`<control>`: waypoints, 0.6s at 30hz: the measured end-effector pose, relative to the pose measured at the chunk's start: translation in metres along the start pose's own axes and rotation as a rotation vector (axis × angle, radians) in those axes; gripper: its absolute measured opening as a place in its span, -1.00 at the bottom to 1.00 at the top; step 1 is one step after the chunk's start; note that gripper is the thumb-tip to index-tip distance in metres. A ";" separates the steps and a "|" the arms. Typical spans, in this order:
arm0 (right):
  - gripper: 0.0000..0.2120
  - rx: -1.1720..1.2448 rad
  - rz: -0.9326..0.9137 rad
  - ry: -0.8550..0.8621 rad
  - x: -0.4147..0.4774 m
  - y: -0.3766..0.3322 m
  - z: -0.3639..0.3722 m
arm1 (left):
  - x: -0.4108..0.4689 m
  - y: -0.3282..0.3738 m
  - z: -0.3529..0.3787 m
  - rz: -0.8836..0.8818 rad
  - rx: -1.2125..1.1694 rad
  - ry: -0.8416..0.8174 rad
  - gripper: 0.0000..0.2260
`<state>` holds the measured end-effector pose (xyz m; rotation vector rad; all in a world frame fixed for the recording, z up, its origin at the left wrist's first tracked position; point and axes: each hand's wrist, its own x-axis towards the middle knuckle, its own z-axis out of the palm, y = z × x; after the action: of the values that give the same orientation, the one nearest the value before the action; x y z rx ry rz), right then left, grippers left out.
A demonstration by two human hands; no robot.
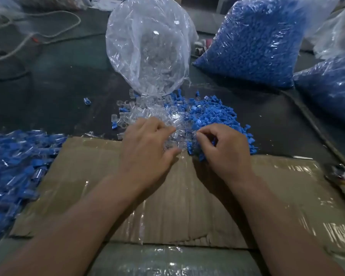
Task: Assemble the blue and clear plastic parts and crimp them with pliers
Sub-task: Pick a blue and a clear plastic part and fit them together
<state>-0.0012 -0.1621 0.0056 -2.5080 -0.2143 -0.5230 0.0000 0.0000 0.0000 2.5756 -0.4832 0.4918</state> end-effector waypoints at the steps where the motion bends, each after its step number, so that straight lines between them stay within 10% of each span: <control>1: -0.90 0.011 0.011 0.013 0.000 0.002 -0.001 | 0.000 -0.002 0.002 -0.004 0.024 -0.019 -0.59; 18: -0.76 -0.162 -0.090 -0.208 -0.003 0.000 -0.005 | -0.002 0.002 -0.007 -0.169 -0.351 0.082 -0.83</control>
<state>-0.0059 -0.1648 0.0081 -2.7215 -0.3787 -0.3252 -0.0043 0.0028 0.0055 2.2260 -0.2903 0.4100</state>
